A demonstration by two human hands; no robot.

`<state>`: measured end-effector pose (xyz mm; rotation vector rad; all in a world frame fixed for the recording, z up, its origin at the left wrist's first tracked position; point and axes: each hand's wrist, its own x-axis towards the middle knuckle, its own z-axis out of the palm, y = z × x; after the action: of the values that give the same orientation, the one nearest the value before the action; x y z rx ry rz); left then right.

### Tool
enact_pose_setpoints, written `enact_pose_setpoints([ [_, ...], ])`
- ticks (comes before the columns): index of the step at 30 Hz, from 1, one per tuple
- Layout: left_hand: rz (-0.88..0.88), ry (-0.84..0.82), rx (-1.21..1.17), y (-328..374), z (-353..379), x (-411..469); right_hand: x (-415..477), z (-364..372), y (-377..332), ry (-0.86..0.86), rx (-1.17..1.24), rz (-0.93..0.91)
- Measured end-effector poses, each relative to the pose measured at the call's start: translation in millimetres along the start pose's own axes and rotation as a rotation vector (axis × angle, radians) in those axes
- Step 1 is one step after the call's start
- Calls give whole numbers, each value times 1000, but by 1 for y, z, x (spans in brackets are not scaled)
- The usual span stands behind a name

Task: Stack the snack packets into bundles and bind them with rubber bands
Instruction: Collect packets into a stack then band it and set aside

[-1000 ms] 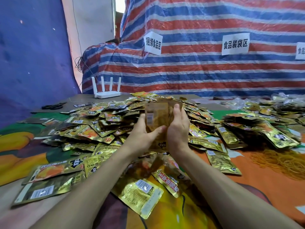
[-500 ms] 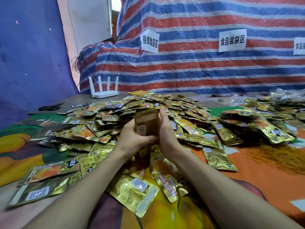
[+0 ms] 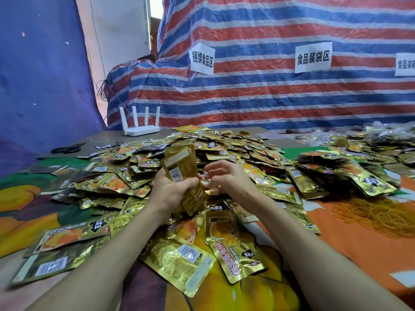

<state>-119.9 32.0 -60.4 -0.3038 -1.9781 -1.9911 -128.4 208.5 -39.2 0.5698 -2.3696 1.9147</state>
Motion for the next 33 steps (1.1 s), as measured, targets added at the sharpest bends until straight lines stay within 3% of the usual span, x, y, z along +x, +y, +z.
enact_pose_setpoints([
  [2,-21,41,-43,1,-1,2,-4,-2,5,-107,-150,8],
  [5,-65,75,-93,2,0,2,-5,1,11,-88,-274,-25],
  [10,-129,158,-206,8,1,4,-7,9,9,-6,-19,-38],
  [20,-94,228,-210,19,10,-1,-12,24,5,209,50,-183],
  [23,-99,274,-188,20,13,0,-12,28,4,321,-132,-337],
  [26,-107,283,-186,20,12,1,-10,29,1,329,-356,-461],
  [29,-134,255,-211,20,7,1,-8,29,-1,310,-418,-435],
  [33,-149,201,-220,22,6,0,-10,26,-6,258,-134,-188],
])
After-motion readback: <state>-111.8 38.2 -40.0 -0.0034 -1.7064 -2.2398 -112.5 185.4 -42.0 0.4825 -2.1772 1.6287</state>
